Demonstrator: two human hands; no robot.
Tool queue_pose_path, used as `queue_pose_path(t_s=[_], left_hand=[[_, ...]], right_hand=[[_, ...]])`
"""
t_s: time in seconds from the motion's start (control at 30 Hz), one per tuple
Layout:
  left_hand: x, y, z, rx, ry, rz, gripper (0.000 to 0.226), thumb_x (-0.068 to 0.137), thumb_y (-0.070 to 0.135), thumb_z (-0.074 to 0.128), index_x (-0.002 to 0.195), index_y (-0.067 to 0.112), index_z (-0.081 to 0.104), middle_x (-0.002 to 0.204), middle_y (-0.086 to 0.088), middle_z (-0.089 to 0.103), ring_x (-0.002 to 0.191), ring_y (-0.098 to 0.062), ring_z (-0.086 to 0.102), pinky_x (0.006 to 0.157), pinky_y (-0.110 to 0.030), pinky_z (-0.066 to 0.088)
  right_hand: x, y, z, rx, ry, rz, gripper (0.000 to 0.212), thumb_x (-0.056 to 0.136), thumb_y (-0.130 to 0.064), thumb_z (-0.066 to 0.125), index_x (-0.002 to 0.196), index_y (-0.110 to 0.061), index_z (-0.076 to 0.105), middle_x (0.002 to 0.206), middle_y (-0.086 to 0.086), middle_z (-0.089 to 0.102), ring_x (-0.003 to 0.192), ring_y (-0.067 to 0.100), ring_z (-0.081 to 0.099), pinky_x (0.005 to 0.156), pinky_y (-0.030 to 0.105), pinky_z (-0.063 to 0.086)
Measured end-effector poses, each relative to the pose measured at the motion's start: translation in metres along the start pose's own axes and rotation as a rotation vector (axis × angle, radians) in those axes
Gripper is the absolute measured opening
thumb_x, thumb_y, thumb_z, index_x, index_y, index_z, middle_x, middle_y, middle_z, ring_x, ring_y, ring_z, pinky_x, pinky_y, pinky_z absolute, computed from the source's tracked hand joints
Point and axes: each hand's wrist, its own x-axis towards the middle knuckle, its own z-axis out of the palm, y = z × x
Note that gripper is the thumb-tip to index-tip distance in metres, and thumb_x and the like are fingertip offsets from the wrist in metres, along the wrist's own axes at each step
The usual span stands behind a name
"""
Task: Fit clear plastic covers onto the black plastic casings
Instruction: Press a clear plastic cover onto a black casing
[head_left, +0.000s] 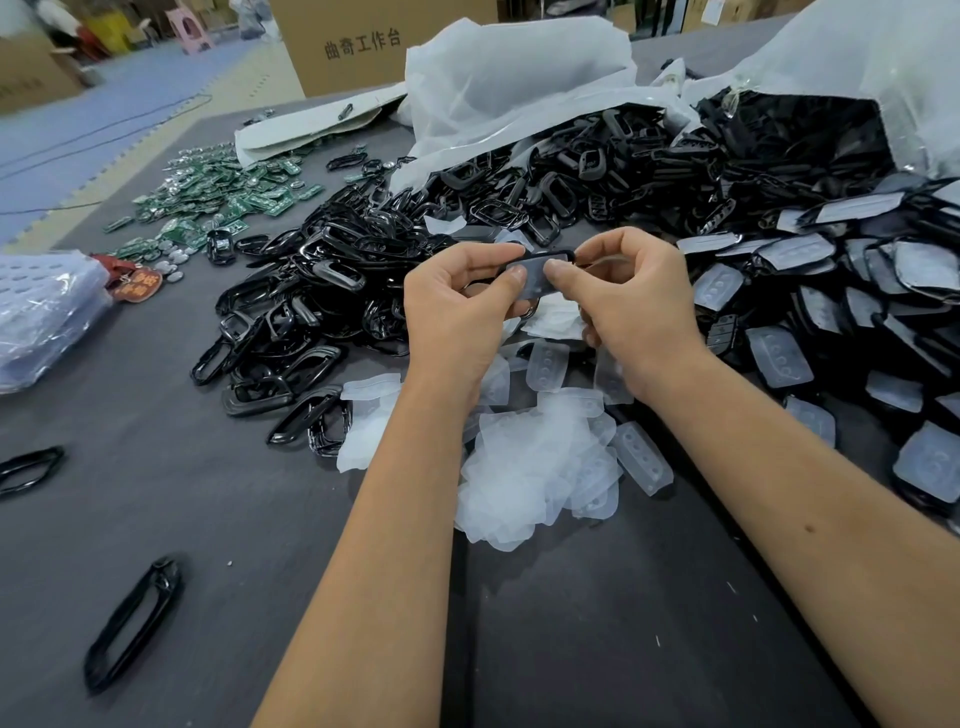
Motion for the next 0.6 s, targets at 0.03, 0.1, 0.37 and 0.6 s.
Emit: queue_pose_path(t_s=[0.03,0.1,0.37,0.6], left_hand=[[-0.0004,0.0003,0.0,-0.006,-0.01,-0.001,0.019,0.088,-0.006,0.073,0.091,0.012,0.077,0.085,-0.005,0.078,0.076,-0.016,0.075,0.065,-0.021,0.057],[-0.0015,0.0012,0.0001,-0.015,-0.037,-0.002,0.019,0.089,-0.008,0.071,0.092,0.009,0.076,0.082,-0.004,0.078,0.074,-0.016,0.075,0.065,-0.02,0.057],[-0.0029,0.003,0.0015,-0.02,-0.067,-0.006,0.02,0.091,-0.009,0.069,0.092,0.01,0.075,0.08,-0.003,0.078,0.075,-0.017,0.076,0.064,-0.019,0.056],[-0.0012,0.0007,0.0008,0.001,-0.063,0.005,0.02,0.092,-0.007,0.069,0.092,0.011,0.076,0.079,0.002,0.077,0.072,-0.009,0.072,0.063,-0.019,0.056]], right_hand=[[-0.0006,-0.0006,-0.0001,0.013,-0.03,0.013,0.025,0.082,-0.024,0.088,0.091,-0.017,0.066,0.071,0.003,0.068,0.051,0.01,0.053,0.042,0.024,0.043],[-0.0028,-0.0019,0.0,0.044,-0.101,0.021,0.021,0.084,-0.02,0.087,0.092,-0.014,0.069,0.069,-0.002,0.068,0.052,0.008,0.054,0.041,0.023,0.042],[-0.0033,-0.0044,-0.0005,0.16,-0.126,0.091,0.015,0.088,-0.011,0.082,0.094,0.001,0.074,0.078,0.012,0.07,0.054,0.013,0.054,0.044,0.025,0.044],[-0.0023,-0.0036,0.0007,0.154,-0.101,0.08,0.007,0.094,-0.01,0.076,0.089,-0.005,0.075,0.074,0.01,0.066,0.051,0.012,0.057,0.046,0.024,0.051]])
